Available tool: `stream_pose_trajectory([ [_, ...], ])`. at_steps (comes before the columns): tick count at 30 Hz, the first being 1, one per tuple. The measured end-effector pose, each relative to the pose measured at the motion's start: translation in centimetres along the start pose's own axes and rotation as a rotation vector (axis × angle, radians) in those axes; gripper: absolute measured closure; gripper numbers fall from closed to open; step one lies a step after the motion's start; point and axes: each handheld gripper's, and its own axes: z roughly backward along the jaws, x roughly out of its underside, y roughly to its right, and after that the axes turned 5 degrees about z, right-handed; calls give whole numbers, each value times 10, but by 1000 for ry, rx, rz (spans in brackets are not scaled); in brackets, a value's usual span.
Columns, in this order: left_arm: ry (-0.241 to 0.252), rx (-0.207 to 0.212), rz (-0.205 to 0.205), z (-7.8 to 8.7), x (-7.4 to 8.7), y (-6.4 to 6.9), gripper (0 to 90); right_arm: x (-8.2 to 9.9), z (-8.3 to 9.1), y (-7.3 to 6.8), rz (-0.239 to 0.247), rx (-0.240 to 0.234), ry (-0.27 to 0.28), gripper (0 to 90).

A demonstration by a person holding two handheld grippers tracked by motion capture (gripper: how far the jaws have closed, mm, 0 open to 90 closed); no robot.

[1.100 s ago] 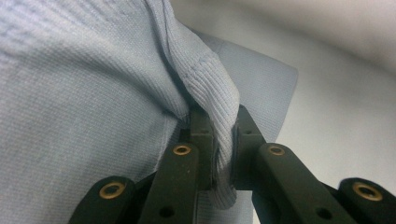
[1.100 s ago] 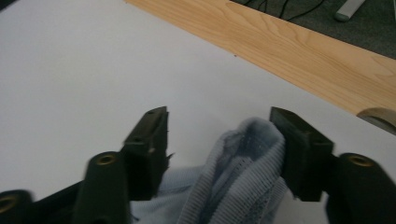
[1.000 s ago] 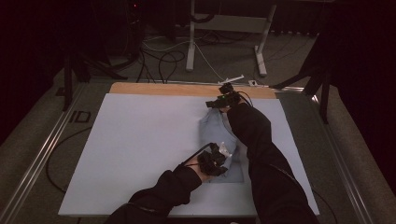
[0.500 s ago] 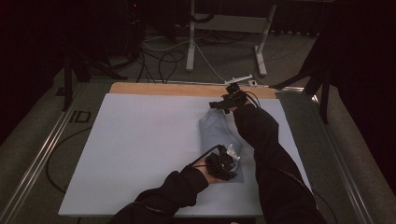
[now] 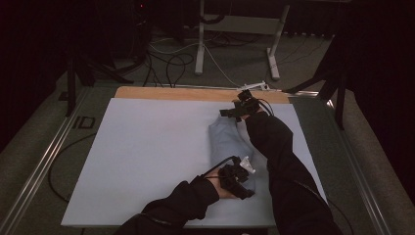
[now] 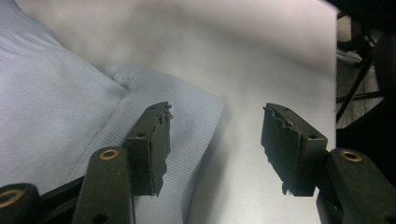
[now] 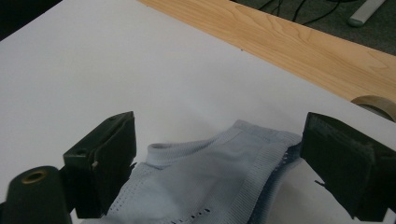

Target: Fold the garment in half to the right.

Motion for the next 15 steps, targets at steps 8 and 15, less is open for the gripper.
stream_pose_trajectory([
  [8,60,8,-13,29,0,-1,350,0,4,-2,12,-10,14,106],
  [15,94,-5,-10,50,8,-11,287,2,7,-4,15,-17,14,104],
])
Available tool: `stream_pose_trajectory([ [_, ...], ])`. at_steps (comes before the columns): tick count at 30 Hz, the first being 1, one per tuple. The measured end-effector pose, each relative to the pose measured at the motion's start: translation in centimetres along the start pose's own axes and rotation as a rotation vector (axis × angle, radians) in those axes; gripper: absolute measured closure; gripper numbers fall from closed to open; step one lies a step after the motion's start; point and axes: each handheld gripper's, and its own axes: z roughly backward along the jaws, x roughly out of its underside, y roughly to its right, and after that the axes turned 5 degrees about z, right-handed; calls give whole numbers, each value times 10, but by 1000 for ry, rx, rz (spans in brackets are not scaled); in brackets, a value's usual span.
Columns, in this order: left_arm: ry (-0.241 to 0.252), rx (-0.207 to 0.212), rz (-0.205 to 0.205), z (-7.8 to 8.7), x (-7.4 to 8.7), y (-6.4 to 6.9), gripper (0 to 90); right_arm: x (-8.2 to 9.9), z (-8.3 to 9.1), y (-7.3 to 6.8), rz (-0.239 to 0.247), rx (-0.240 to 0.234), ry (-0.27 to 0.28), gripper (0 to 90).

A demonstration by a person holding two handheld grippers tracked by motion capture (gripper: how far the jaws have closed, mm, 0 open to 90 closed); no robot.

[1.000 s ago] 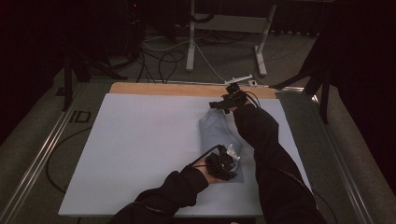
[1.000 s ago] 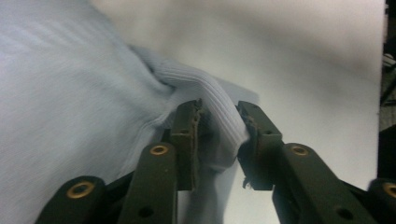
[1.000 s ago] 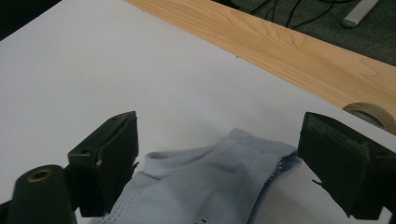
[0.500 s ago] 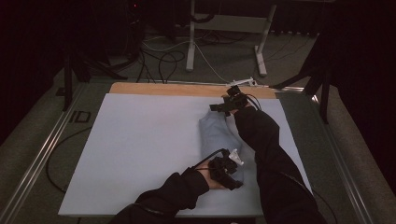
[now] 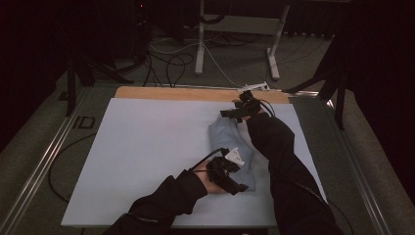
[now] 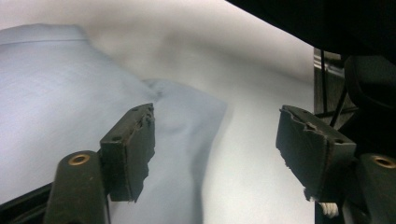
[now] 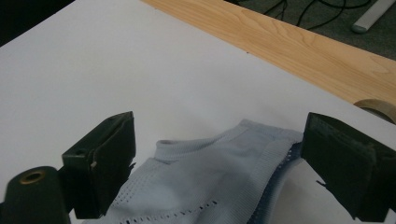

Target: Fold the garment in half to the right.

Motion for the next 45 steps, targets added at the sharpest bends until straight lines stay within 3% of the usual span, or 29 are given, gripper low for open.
stream_pose_trajectory([
  [2,11,-10,8,5,3,-4,266,0,1,0,6,3,1,104],
  [10,44,20,30,27,18,-20,156,3,8,-4,16,3,9,104],
  [15,40,-7,31,43,28,-26,79,6,12,-6,30,12,14,104],
  [20,85,-42,37,59,39,-33,13,9,14,-8,45,8,10,101],
  [25,86,-73,13,71,52,-34,4,10,16,-9,54,7,13,99],
  [31,90,-65,26,82,69,-38,4,12,19,-11,65,7,7,99],
  [33,95,-68,12,86,74,-38,4,12,20,-13,81,15,-8,99],
  [45,170,-133,39,112,113,-43,4,17,21,-12,74,19,13,100],
])
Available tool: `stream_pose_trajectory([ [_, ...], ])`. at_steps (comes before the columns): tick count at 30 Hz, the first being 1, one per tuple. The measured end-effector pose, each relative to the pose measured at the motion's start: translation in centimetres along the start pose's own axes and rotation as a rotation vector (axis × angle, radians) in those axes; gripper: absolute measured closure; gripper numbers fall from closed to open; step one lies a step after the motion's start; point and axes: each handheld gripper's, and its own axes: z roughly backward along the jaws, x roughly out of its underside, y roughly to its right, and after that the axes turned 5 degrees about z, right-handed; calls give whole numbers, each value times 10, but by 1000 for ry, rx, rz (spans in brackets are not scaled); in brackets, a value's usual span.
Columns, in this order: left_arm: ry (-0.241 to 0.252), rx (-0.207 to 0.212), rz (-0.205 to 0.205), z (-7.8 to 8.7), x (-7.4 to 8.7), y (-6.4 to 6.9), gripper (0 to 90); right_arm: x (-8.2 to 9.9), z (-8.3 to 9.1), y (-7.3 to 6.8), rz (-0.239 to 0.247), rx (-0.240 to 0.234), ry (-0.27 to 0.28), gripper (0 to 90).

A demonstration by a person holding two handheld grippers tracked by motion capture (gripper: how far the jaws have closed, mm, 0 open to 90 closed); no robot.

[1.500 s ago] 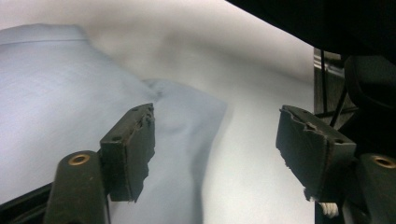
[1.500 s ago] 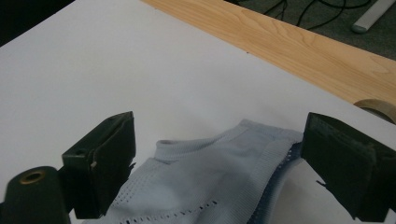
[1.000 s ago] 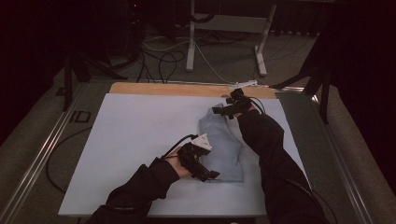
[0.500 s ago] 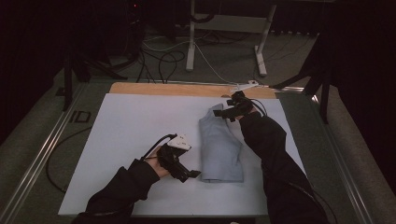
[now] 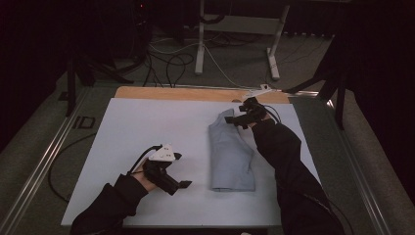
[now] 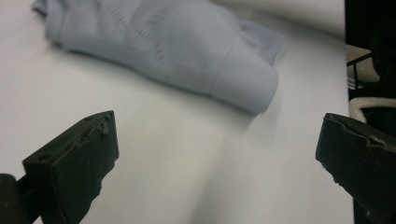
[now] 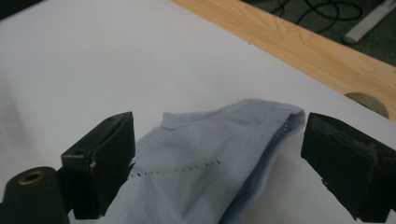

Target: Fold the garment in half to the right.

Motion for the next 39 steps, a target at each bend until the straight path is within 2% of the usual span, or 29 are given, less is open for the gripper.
stream_pose_trajectory([
  [4,13,-30,25,12,17,-6,4,2,-1,2,-9,-8,3,100],
  [5,21,-41,33,15,21,-7,4,3,-1,2,-13,12,-3,102],
  [7,30,-54,62,19,29,-10,4,4,-2,4,-31,14,1,102],
  [10,33,-69,81,23,38,-13,4,5,-5,5,-43,34,-20,99],
  [14,54,-85,105,26,48,-14,4,7,-9,7,-60,37,-24,106],
  [16,64,-101,112,29,53,-14,4,10,-10,8,-53,87,-19,170],
  [18,69,-117,122,32,59,-15,4,11,-11,10,-67,99,-17,240],
  [21,72,-143,121,36,68,-15,5,13,-14,11,-73,112,-20,254],
  [22,72,-152,122,38,71,-14,4,14,-17,13,-92,103,-28,254],
  [24,72,-166,133,42,77,-14,4,17,-22,14,-98,97,-53,254],
  [25,72,-166,133,42,77,-14,4,17,-22,14,-98,97,-53,254],
  [31,88,-174,155,48,86,-16,5,29,-36,20,-135,92,-139,249],
  [33,85,-172,160,48,87,-16,5,35,-40,24,-166,94,-157,273],
  [34,86,-171,164,48,88,-17,5,35,-40,24,-166,94,-157,273],
  [37,84,-161,159,47,88,-17,5,41,-44,27,-190,72,-181,436],
  [38,89,-158,165,46,88,-17,5,42,-45,27,-198,61,-180,473],
  [39,89,-158,165,46,88,-17,5,42,-45,27,-198,61,-180,473],
])
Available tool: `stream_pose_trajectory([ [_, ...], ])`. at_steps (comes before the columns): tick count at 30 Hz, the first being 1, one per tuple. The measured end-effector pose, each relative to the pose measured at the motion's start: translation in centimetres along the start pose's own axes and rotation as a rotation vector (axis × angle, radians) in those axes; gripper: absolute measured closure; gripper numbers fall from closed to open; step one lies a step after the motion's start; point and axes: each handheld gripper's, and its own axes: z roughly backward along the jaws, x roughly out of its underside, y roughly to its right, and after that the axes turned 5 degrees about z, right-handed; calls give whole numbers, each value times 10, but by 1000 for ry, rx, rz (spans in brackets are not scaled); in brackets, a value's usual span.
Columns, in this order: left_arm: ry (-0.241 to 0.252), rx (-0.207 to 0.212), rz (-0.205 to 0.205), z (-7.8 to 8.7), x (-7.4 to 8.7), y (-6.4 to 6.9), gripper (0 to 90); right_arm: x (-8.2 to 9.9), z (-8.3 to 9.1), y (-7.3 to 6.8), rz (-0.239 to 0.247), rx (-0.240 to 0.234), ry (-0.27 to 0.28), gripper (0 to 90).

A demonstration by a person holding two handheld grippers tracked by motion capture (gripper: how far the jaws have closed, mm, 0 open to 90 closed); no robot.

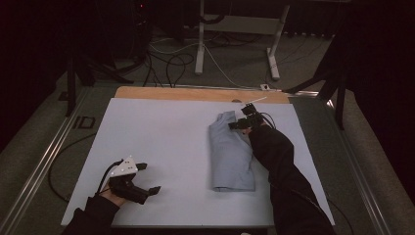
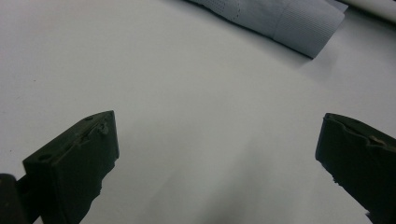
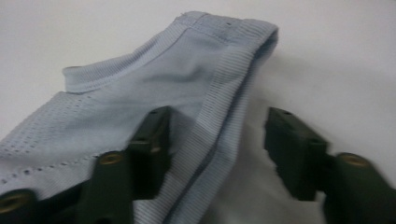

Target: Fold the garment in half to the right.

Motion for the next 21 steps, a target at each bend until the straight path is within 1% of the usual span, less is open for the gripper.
stream_pose_trajectory([
  [1,1,0,1,0,0,0,5,0,-1,0,-5,-11,-6,492],
  [2,0,-1,-2,0,0,0,5,0,-3,-1,-2,-11,-19,528],
  [4,2,-3,3,0,0,-1,5,0,-4,-3,13,-14,-33,648],
  [5,5,-5,5,1,0,-1,5,-1,-4,-4,23,-5,-38,715],
  [6,4,-6,7,1,0,-1,5,-3,-2,-7,61,10,-41,849],
  [7,4,-5,2,1,0,-1,5,-4,0,-9,75,23,-34,850],
  [8,4,-5,2,1,0,-1,4,-4,0,-9,75,23,-34,850],
  [9,6,-5,3,1,0,-1,4,-6,1,-10,85,31,-26,854],
  [10,9,-5,5,1,0,-1,5,-7,3,-11,89,29,-12,859],
  [11,11,-5,7,1,0,-1,5,-10,6,-12,81,31,5,863],
  [14,16,-5,0,2,0,-2,4,-12,6,-13,89,26,15,863],
  [15,21,-8,3,2,0,-2,5,-12,4,-13,82,27,18,863],
  [17,28,-11,6,3,0,-2,5,-12,2,-13,80,26,13,863],
  [19,28,-16,4,4,0,-3,5,-10,-3,-12,72,24,-2,862],
  [21,39,-20,11,4,0,-3,5,-7,-8,-10,59,26,-17,861],
])
